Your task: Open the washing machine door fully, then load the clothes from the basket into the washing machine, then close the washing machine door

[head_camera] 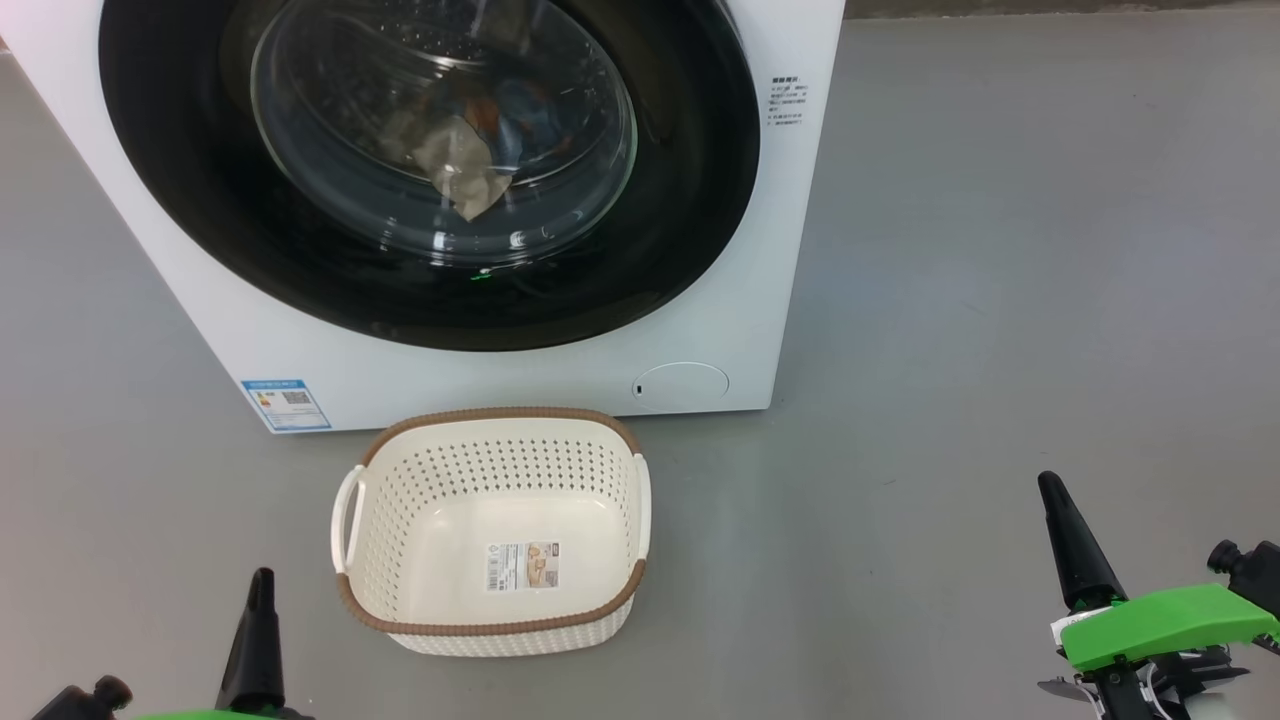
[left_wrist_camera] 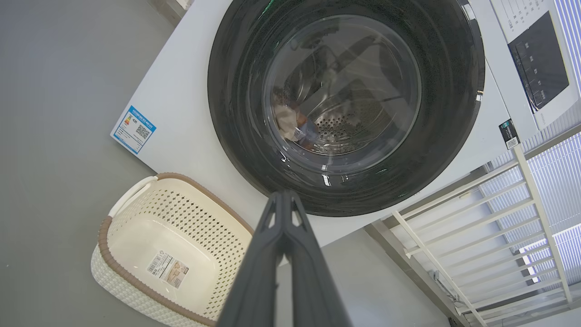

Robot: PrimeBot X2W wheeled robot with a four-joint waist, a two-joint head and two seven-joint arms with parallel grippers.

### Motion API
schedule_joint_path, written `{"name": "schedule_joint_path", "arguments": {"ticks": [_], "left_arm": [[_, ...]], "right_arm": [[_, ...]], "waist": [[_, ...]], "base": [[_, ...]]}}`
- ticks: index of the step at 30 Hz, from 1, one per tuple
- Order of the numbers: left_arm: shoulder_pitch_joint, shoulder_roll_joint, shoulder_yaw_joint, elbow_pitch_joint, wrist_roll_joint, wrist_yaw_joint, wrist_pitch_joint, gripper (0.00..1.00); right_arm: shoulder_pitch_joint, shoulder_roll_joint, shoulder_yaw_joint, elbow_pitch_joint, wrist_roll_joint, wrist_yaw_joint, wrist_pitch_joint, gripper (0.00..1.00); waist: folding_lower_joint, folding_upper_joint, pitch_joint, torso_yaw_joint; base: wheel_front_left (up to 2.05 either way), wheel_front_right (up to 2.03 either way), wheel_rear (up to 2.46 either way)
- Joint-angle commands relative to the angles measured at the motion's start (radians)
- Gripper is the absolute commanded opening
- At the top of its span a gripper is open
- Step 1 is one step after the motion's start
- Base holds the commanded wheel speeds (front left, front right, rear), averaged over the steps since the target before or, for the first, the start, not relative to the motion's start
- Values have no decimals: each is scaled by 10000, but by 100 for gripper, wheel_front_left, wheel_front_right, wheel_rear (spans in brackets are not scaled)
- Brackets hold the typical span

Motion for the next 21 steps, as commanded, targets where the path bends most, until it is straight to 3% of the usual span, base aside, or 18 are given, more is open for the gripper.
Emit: {"name": "schedule_joint_path", "arguments": {"ticks": [1,21], "left_arm": [[-427,185,252,-160,-346,-15,85,0],[-625,200,447,51,-2405,-22,619,0]], "right_arm": [[-88,11,-11,-248,324,-12,76,0],[-39,380,-372,-256,2008,-16,652,0]], "waist": [[-1,0,-12,7],[-1,0,-119,68]], "base": [[0,0,0],[0,0,0]]}}
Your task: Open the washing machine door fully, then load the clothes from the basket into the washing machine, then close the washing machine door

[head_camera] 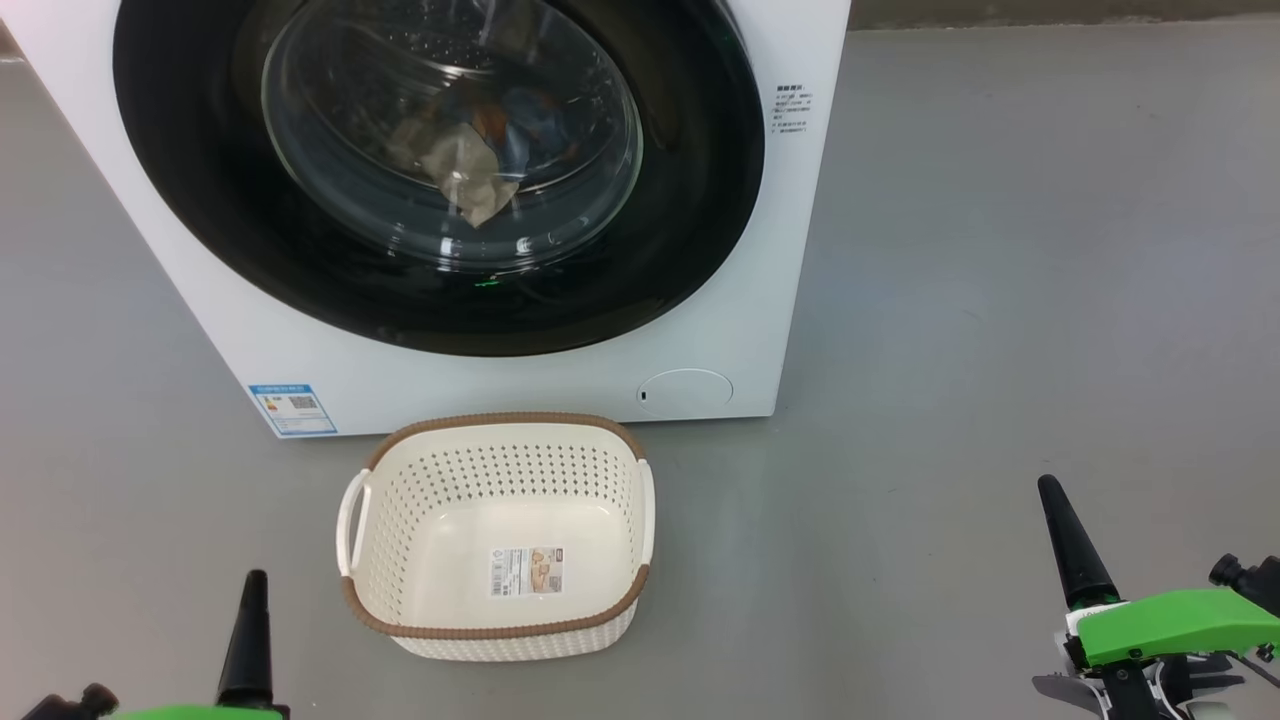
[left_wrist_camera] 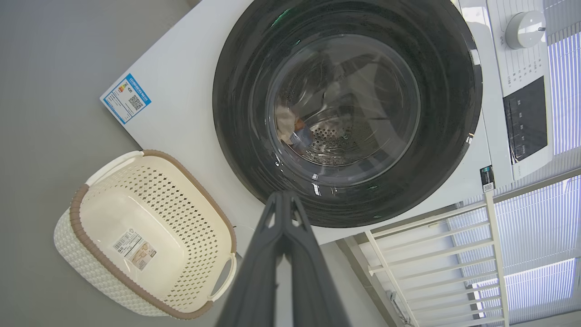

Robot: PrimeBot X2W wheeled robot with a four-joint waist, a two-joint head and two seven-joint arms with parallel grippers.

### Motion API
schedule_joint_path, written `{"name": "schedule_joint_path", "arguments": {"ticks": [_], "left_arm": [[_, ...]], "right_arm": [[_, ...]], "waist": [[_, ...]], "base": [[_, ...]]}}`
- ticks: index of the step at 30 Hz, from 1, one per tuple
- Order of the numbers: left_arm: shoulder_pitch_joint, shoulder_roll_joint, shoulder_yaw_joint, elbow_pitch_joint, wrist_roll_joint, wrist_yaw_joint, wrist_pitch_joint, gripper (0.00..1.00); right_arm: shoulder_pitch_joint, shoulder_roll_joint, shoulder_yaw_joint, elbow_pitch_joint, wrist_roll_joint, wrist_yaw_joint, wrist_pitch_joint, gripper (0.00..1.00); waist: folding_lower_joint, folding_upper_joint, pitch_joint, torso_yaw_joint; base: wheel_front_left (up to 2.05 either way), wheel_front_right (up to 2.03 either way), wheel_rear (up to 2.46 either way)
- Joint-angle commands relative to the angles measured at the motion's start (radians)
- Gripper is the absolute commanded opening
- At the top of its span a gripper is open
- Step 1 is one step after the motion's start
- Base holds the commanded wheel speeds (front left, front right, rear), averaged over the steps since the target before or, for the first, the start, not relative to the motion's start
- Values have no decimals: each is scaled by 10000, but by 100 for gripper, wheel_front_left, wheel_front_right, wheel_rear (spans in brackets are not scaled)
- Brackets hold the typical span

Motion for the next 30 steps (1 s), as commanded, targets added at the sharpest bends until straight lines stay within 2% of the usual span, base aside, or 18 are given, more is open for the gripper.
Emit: {"name": "schedule_joint_path", "arguments": {"ticks": [1,30], "left_arm": [[-467,187,279,-185,-306,-22,71,0],[-740,186,583,101,-3164,-29,843,0]], "right_arm": [[-38,1,10,-257,250,-6,71,0],[29,529,-511,-268,2596,-12,890,0]], "waist": [[-1,0,-8,5],[-1,0,-158,90]], "base": [[0,0,0],[0,0,0]]}}
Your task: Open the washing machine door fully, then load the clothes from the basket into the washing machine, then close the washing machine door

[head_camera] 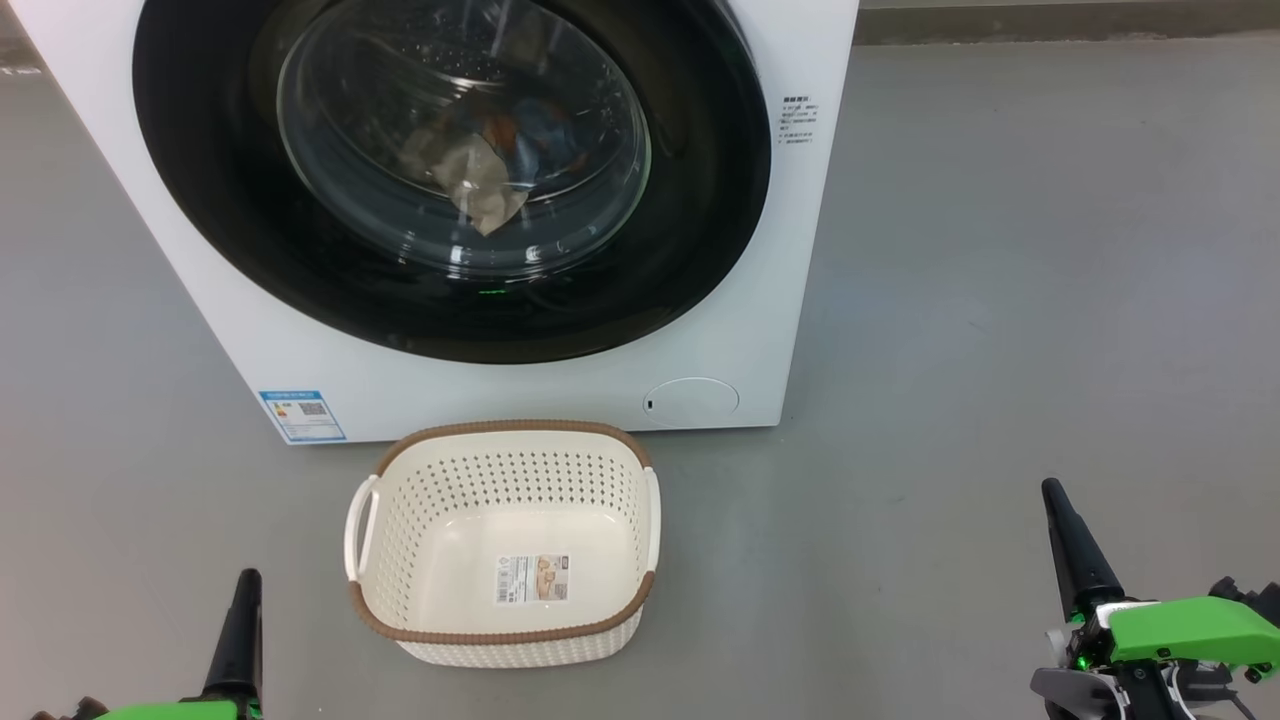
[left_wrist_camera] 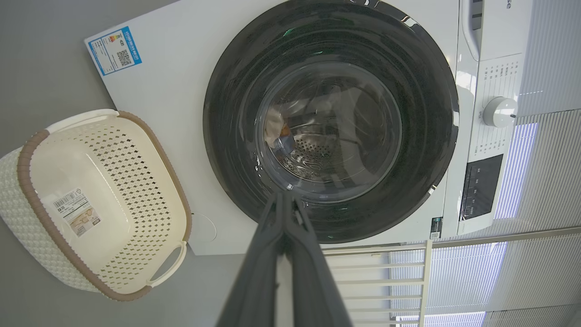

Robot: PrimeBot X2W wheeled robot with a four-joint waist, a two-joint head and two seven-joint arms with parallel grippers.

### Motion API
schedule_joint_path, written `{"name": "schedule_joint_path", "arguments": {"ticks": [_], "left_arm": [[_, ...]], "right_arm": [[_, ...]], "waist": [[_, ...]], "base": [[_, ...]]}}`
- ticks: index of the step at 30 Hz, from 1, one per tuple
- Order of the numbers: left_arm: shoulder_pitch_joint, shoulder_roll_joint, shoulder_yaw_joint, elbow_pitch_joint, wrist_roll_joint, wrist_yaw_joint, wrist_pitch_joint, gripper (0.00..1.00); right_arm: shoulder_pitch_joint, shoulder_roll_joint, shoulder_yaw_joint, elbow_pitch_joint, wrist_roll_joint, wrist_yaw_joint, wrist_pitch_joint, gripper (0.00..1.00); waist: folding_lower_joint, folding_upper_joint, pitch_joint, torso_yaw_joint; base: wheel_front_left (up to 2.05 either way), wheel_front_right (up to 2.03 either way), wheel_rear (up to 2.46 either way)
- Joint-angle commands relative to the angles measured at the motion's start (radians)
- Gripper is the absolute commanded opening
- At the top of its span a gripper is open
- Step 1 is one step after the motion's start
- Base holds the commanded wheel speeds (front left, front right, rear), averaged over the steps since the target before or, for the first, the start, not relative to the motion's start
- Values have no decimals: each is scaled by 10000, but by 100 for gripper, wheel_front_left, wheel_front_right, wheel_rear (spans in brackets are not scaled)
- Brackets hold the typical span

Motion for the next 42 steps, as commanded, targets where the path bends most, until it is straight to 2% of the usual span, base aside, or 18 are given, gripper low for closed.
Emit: {"name": "schedule_joint_path", "arguments": {"ticks": [1,13,42], "left_arm": [[-477,186,320,-174,-213,-29,87,0],[-594,179,457,-50,-1406,-32,419,0],[-598,129,526,-50,-1347,-32,474,0]], "right_arm": [[25,20,95,-268,193,-9,114,0],[52,245,-129,-273,1175,-11,462,0],[49,272,-166,-271,1143,-11,492,0]], "waist": [[0,0,-4,3],[0,0,-67,39],[0,0,-67,39]], "base": [[0,0,0],[0,0,0],[0,0,0]]}}
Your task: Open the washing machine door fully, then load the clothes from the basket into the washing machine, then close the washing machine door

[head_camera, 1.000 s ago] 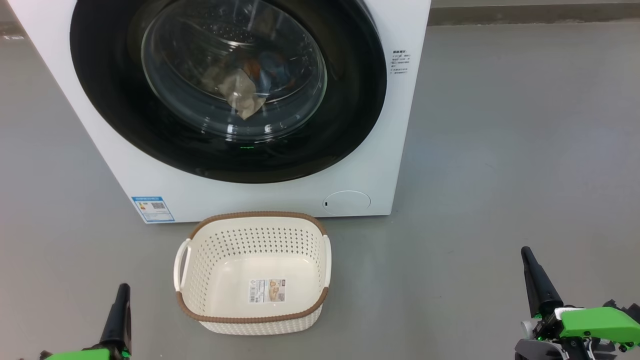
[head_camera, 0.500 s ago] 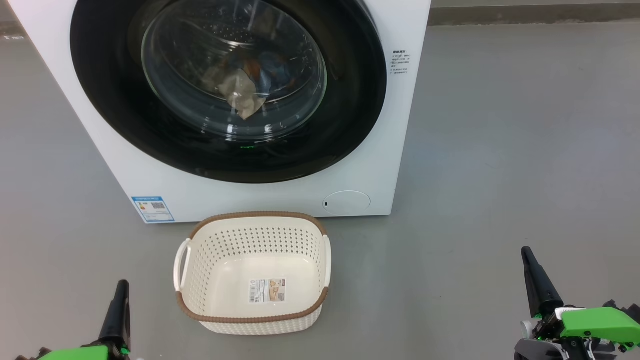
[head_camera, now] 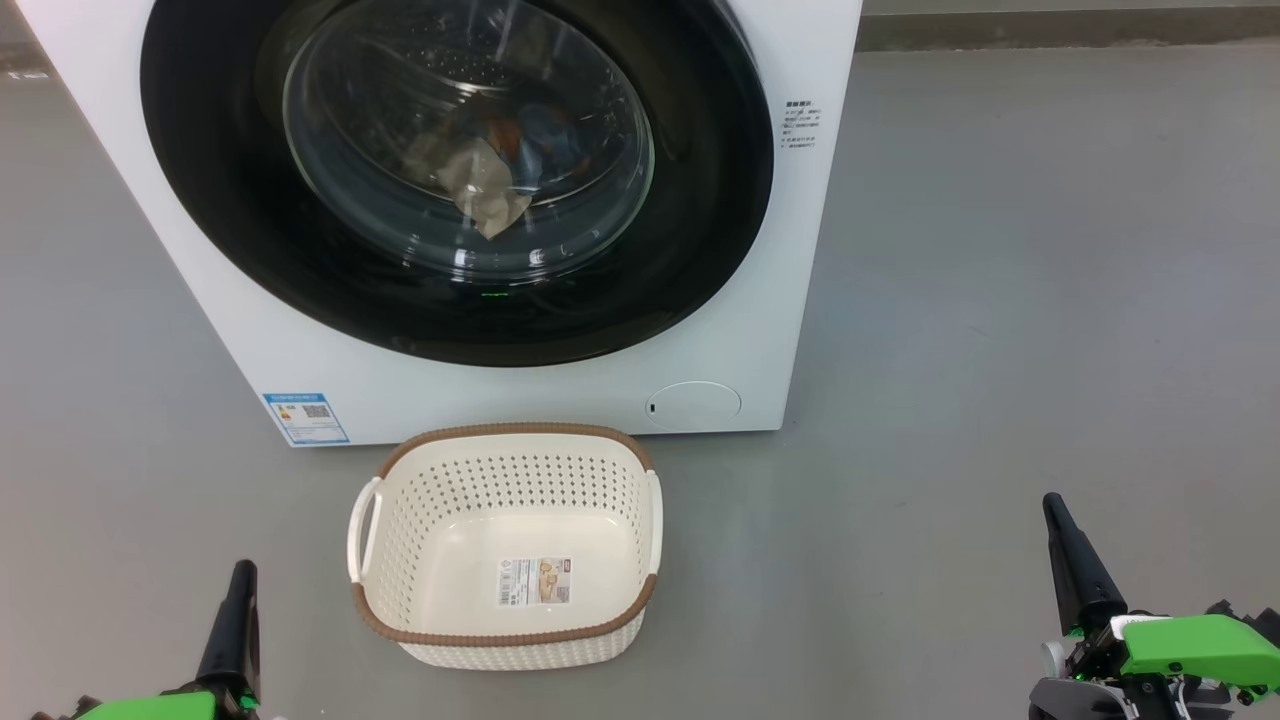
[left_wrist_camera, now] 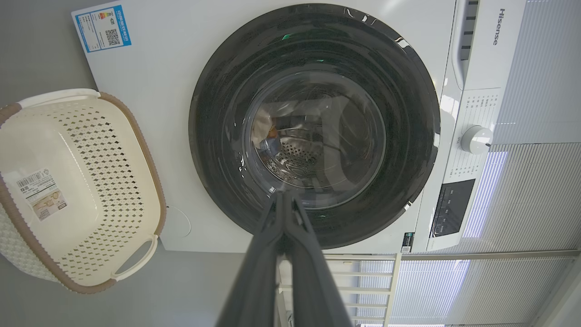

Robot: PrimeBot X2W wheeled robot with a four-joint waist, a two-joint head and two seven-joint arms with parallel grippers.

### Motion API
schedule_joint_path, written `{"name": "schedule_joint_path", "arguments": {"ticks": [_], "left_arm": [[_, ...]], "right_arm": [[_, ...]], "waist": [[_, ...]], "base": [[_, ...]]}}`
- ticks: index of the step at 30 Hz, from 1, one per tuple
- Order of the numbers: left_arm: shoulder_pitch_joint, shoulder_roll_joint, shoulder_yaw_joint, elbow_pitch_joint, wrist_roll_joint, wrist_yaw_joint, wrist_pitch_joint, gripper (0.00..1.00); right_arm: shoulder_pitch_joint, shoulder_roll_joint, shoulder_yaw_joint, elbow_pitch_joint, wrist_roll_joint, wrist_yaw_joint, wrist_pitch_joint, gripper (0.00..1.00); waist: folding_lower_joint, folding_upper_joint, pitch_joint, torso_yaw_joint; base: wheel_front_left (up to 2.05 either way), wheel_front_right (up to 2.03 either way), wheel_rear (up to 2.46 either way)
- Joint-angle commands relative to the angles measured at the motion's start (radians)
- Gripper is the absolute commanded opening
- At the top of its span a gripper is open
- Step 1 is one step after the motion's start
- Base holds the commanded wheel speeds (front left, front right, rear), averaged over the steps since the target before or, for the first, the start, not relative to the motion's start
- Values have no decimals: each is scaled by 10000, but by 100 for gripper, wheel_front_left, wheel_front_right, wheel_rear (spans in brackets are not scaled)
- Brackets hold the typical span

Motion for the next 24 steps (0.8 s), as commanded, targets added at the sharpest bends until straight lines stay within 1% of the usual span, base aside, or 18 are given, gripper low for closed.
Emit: {"name": "schedule_joint_path", "arguments": {"ticks": [1,24], "left_arm": [[-397,150,354,-188,-37,-32,73,0],[-400,114,404,-186,6,-33,114,0]], "right_arm": [[-136,9,152,-271,38,-11,68,0],[-139,28,125,-269,16,-11,89,0]], "waist": [[0,0,0,0],[0,0,0,0]], "base": [[0,0,0],[0,0,0]]}}
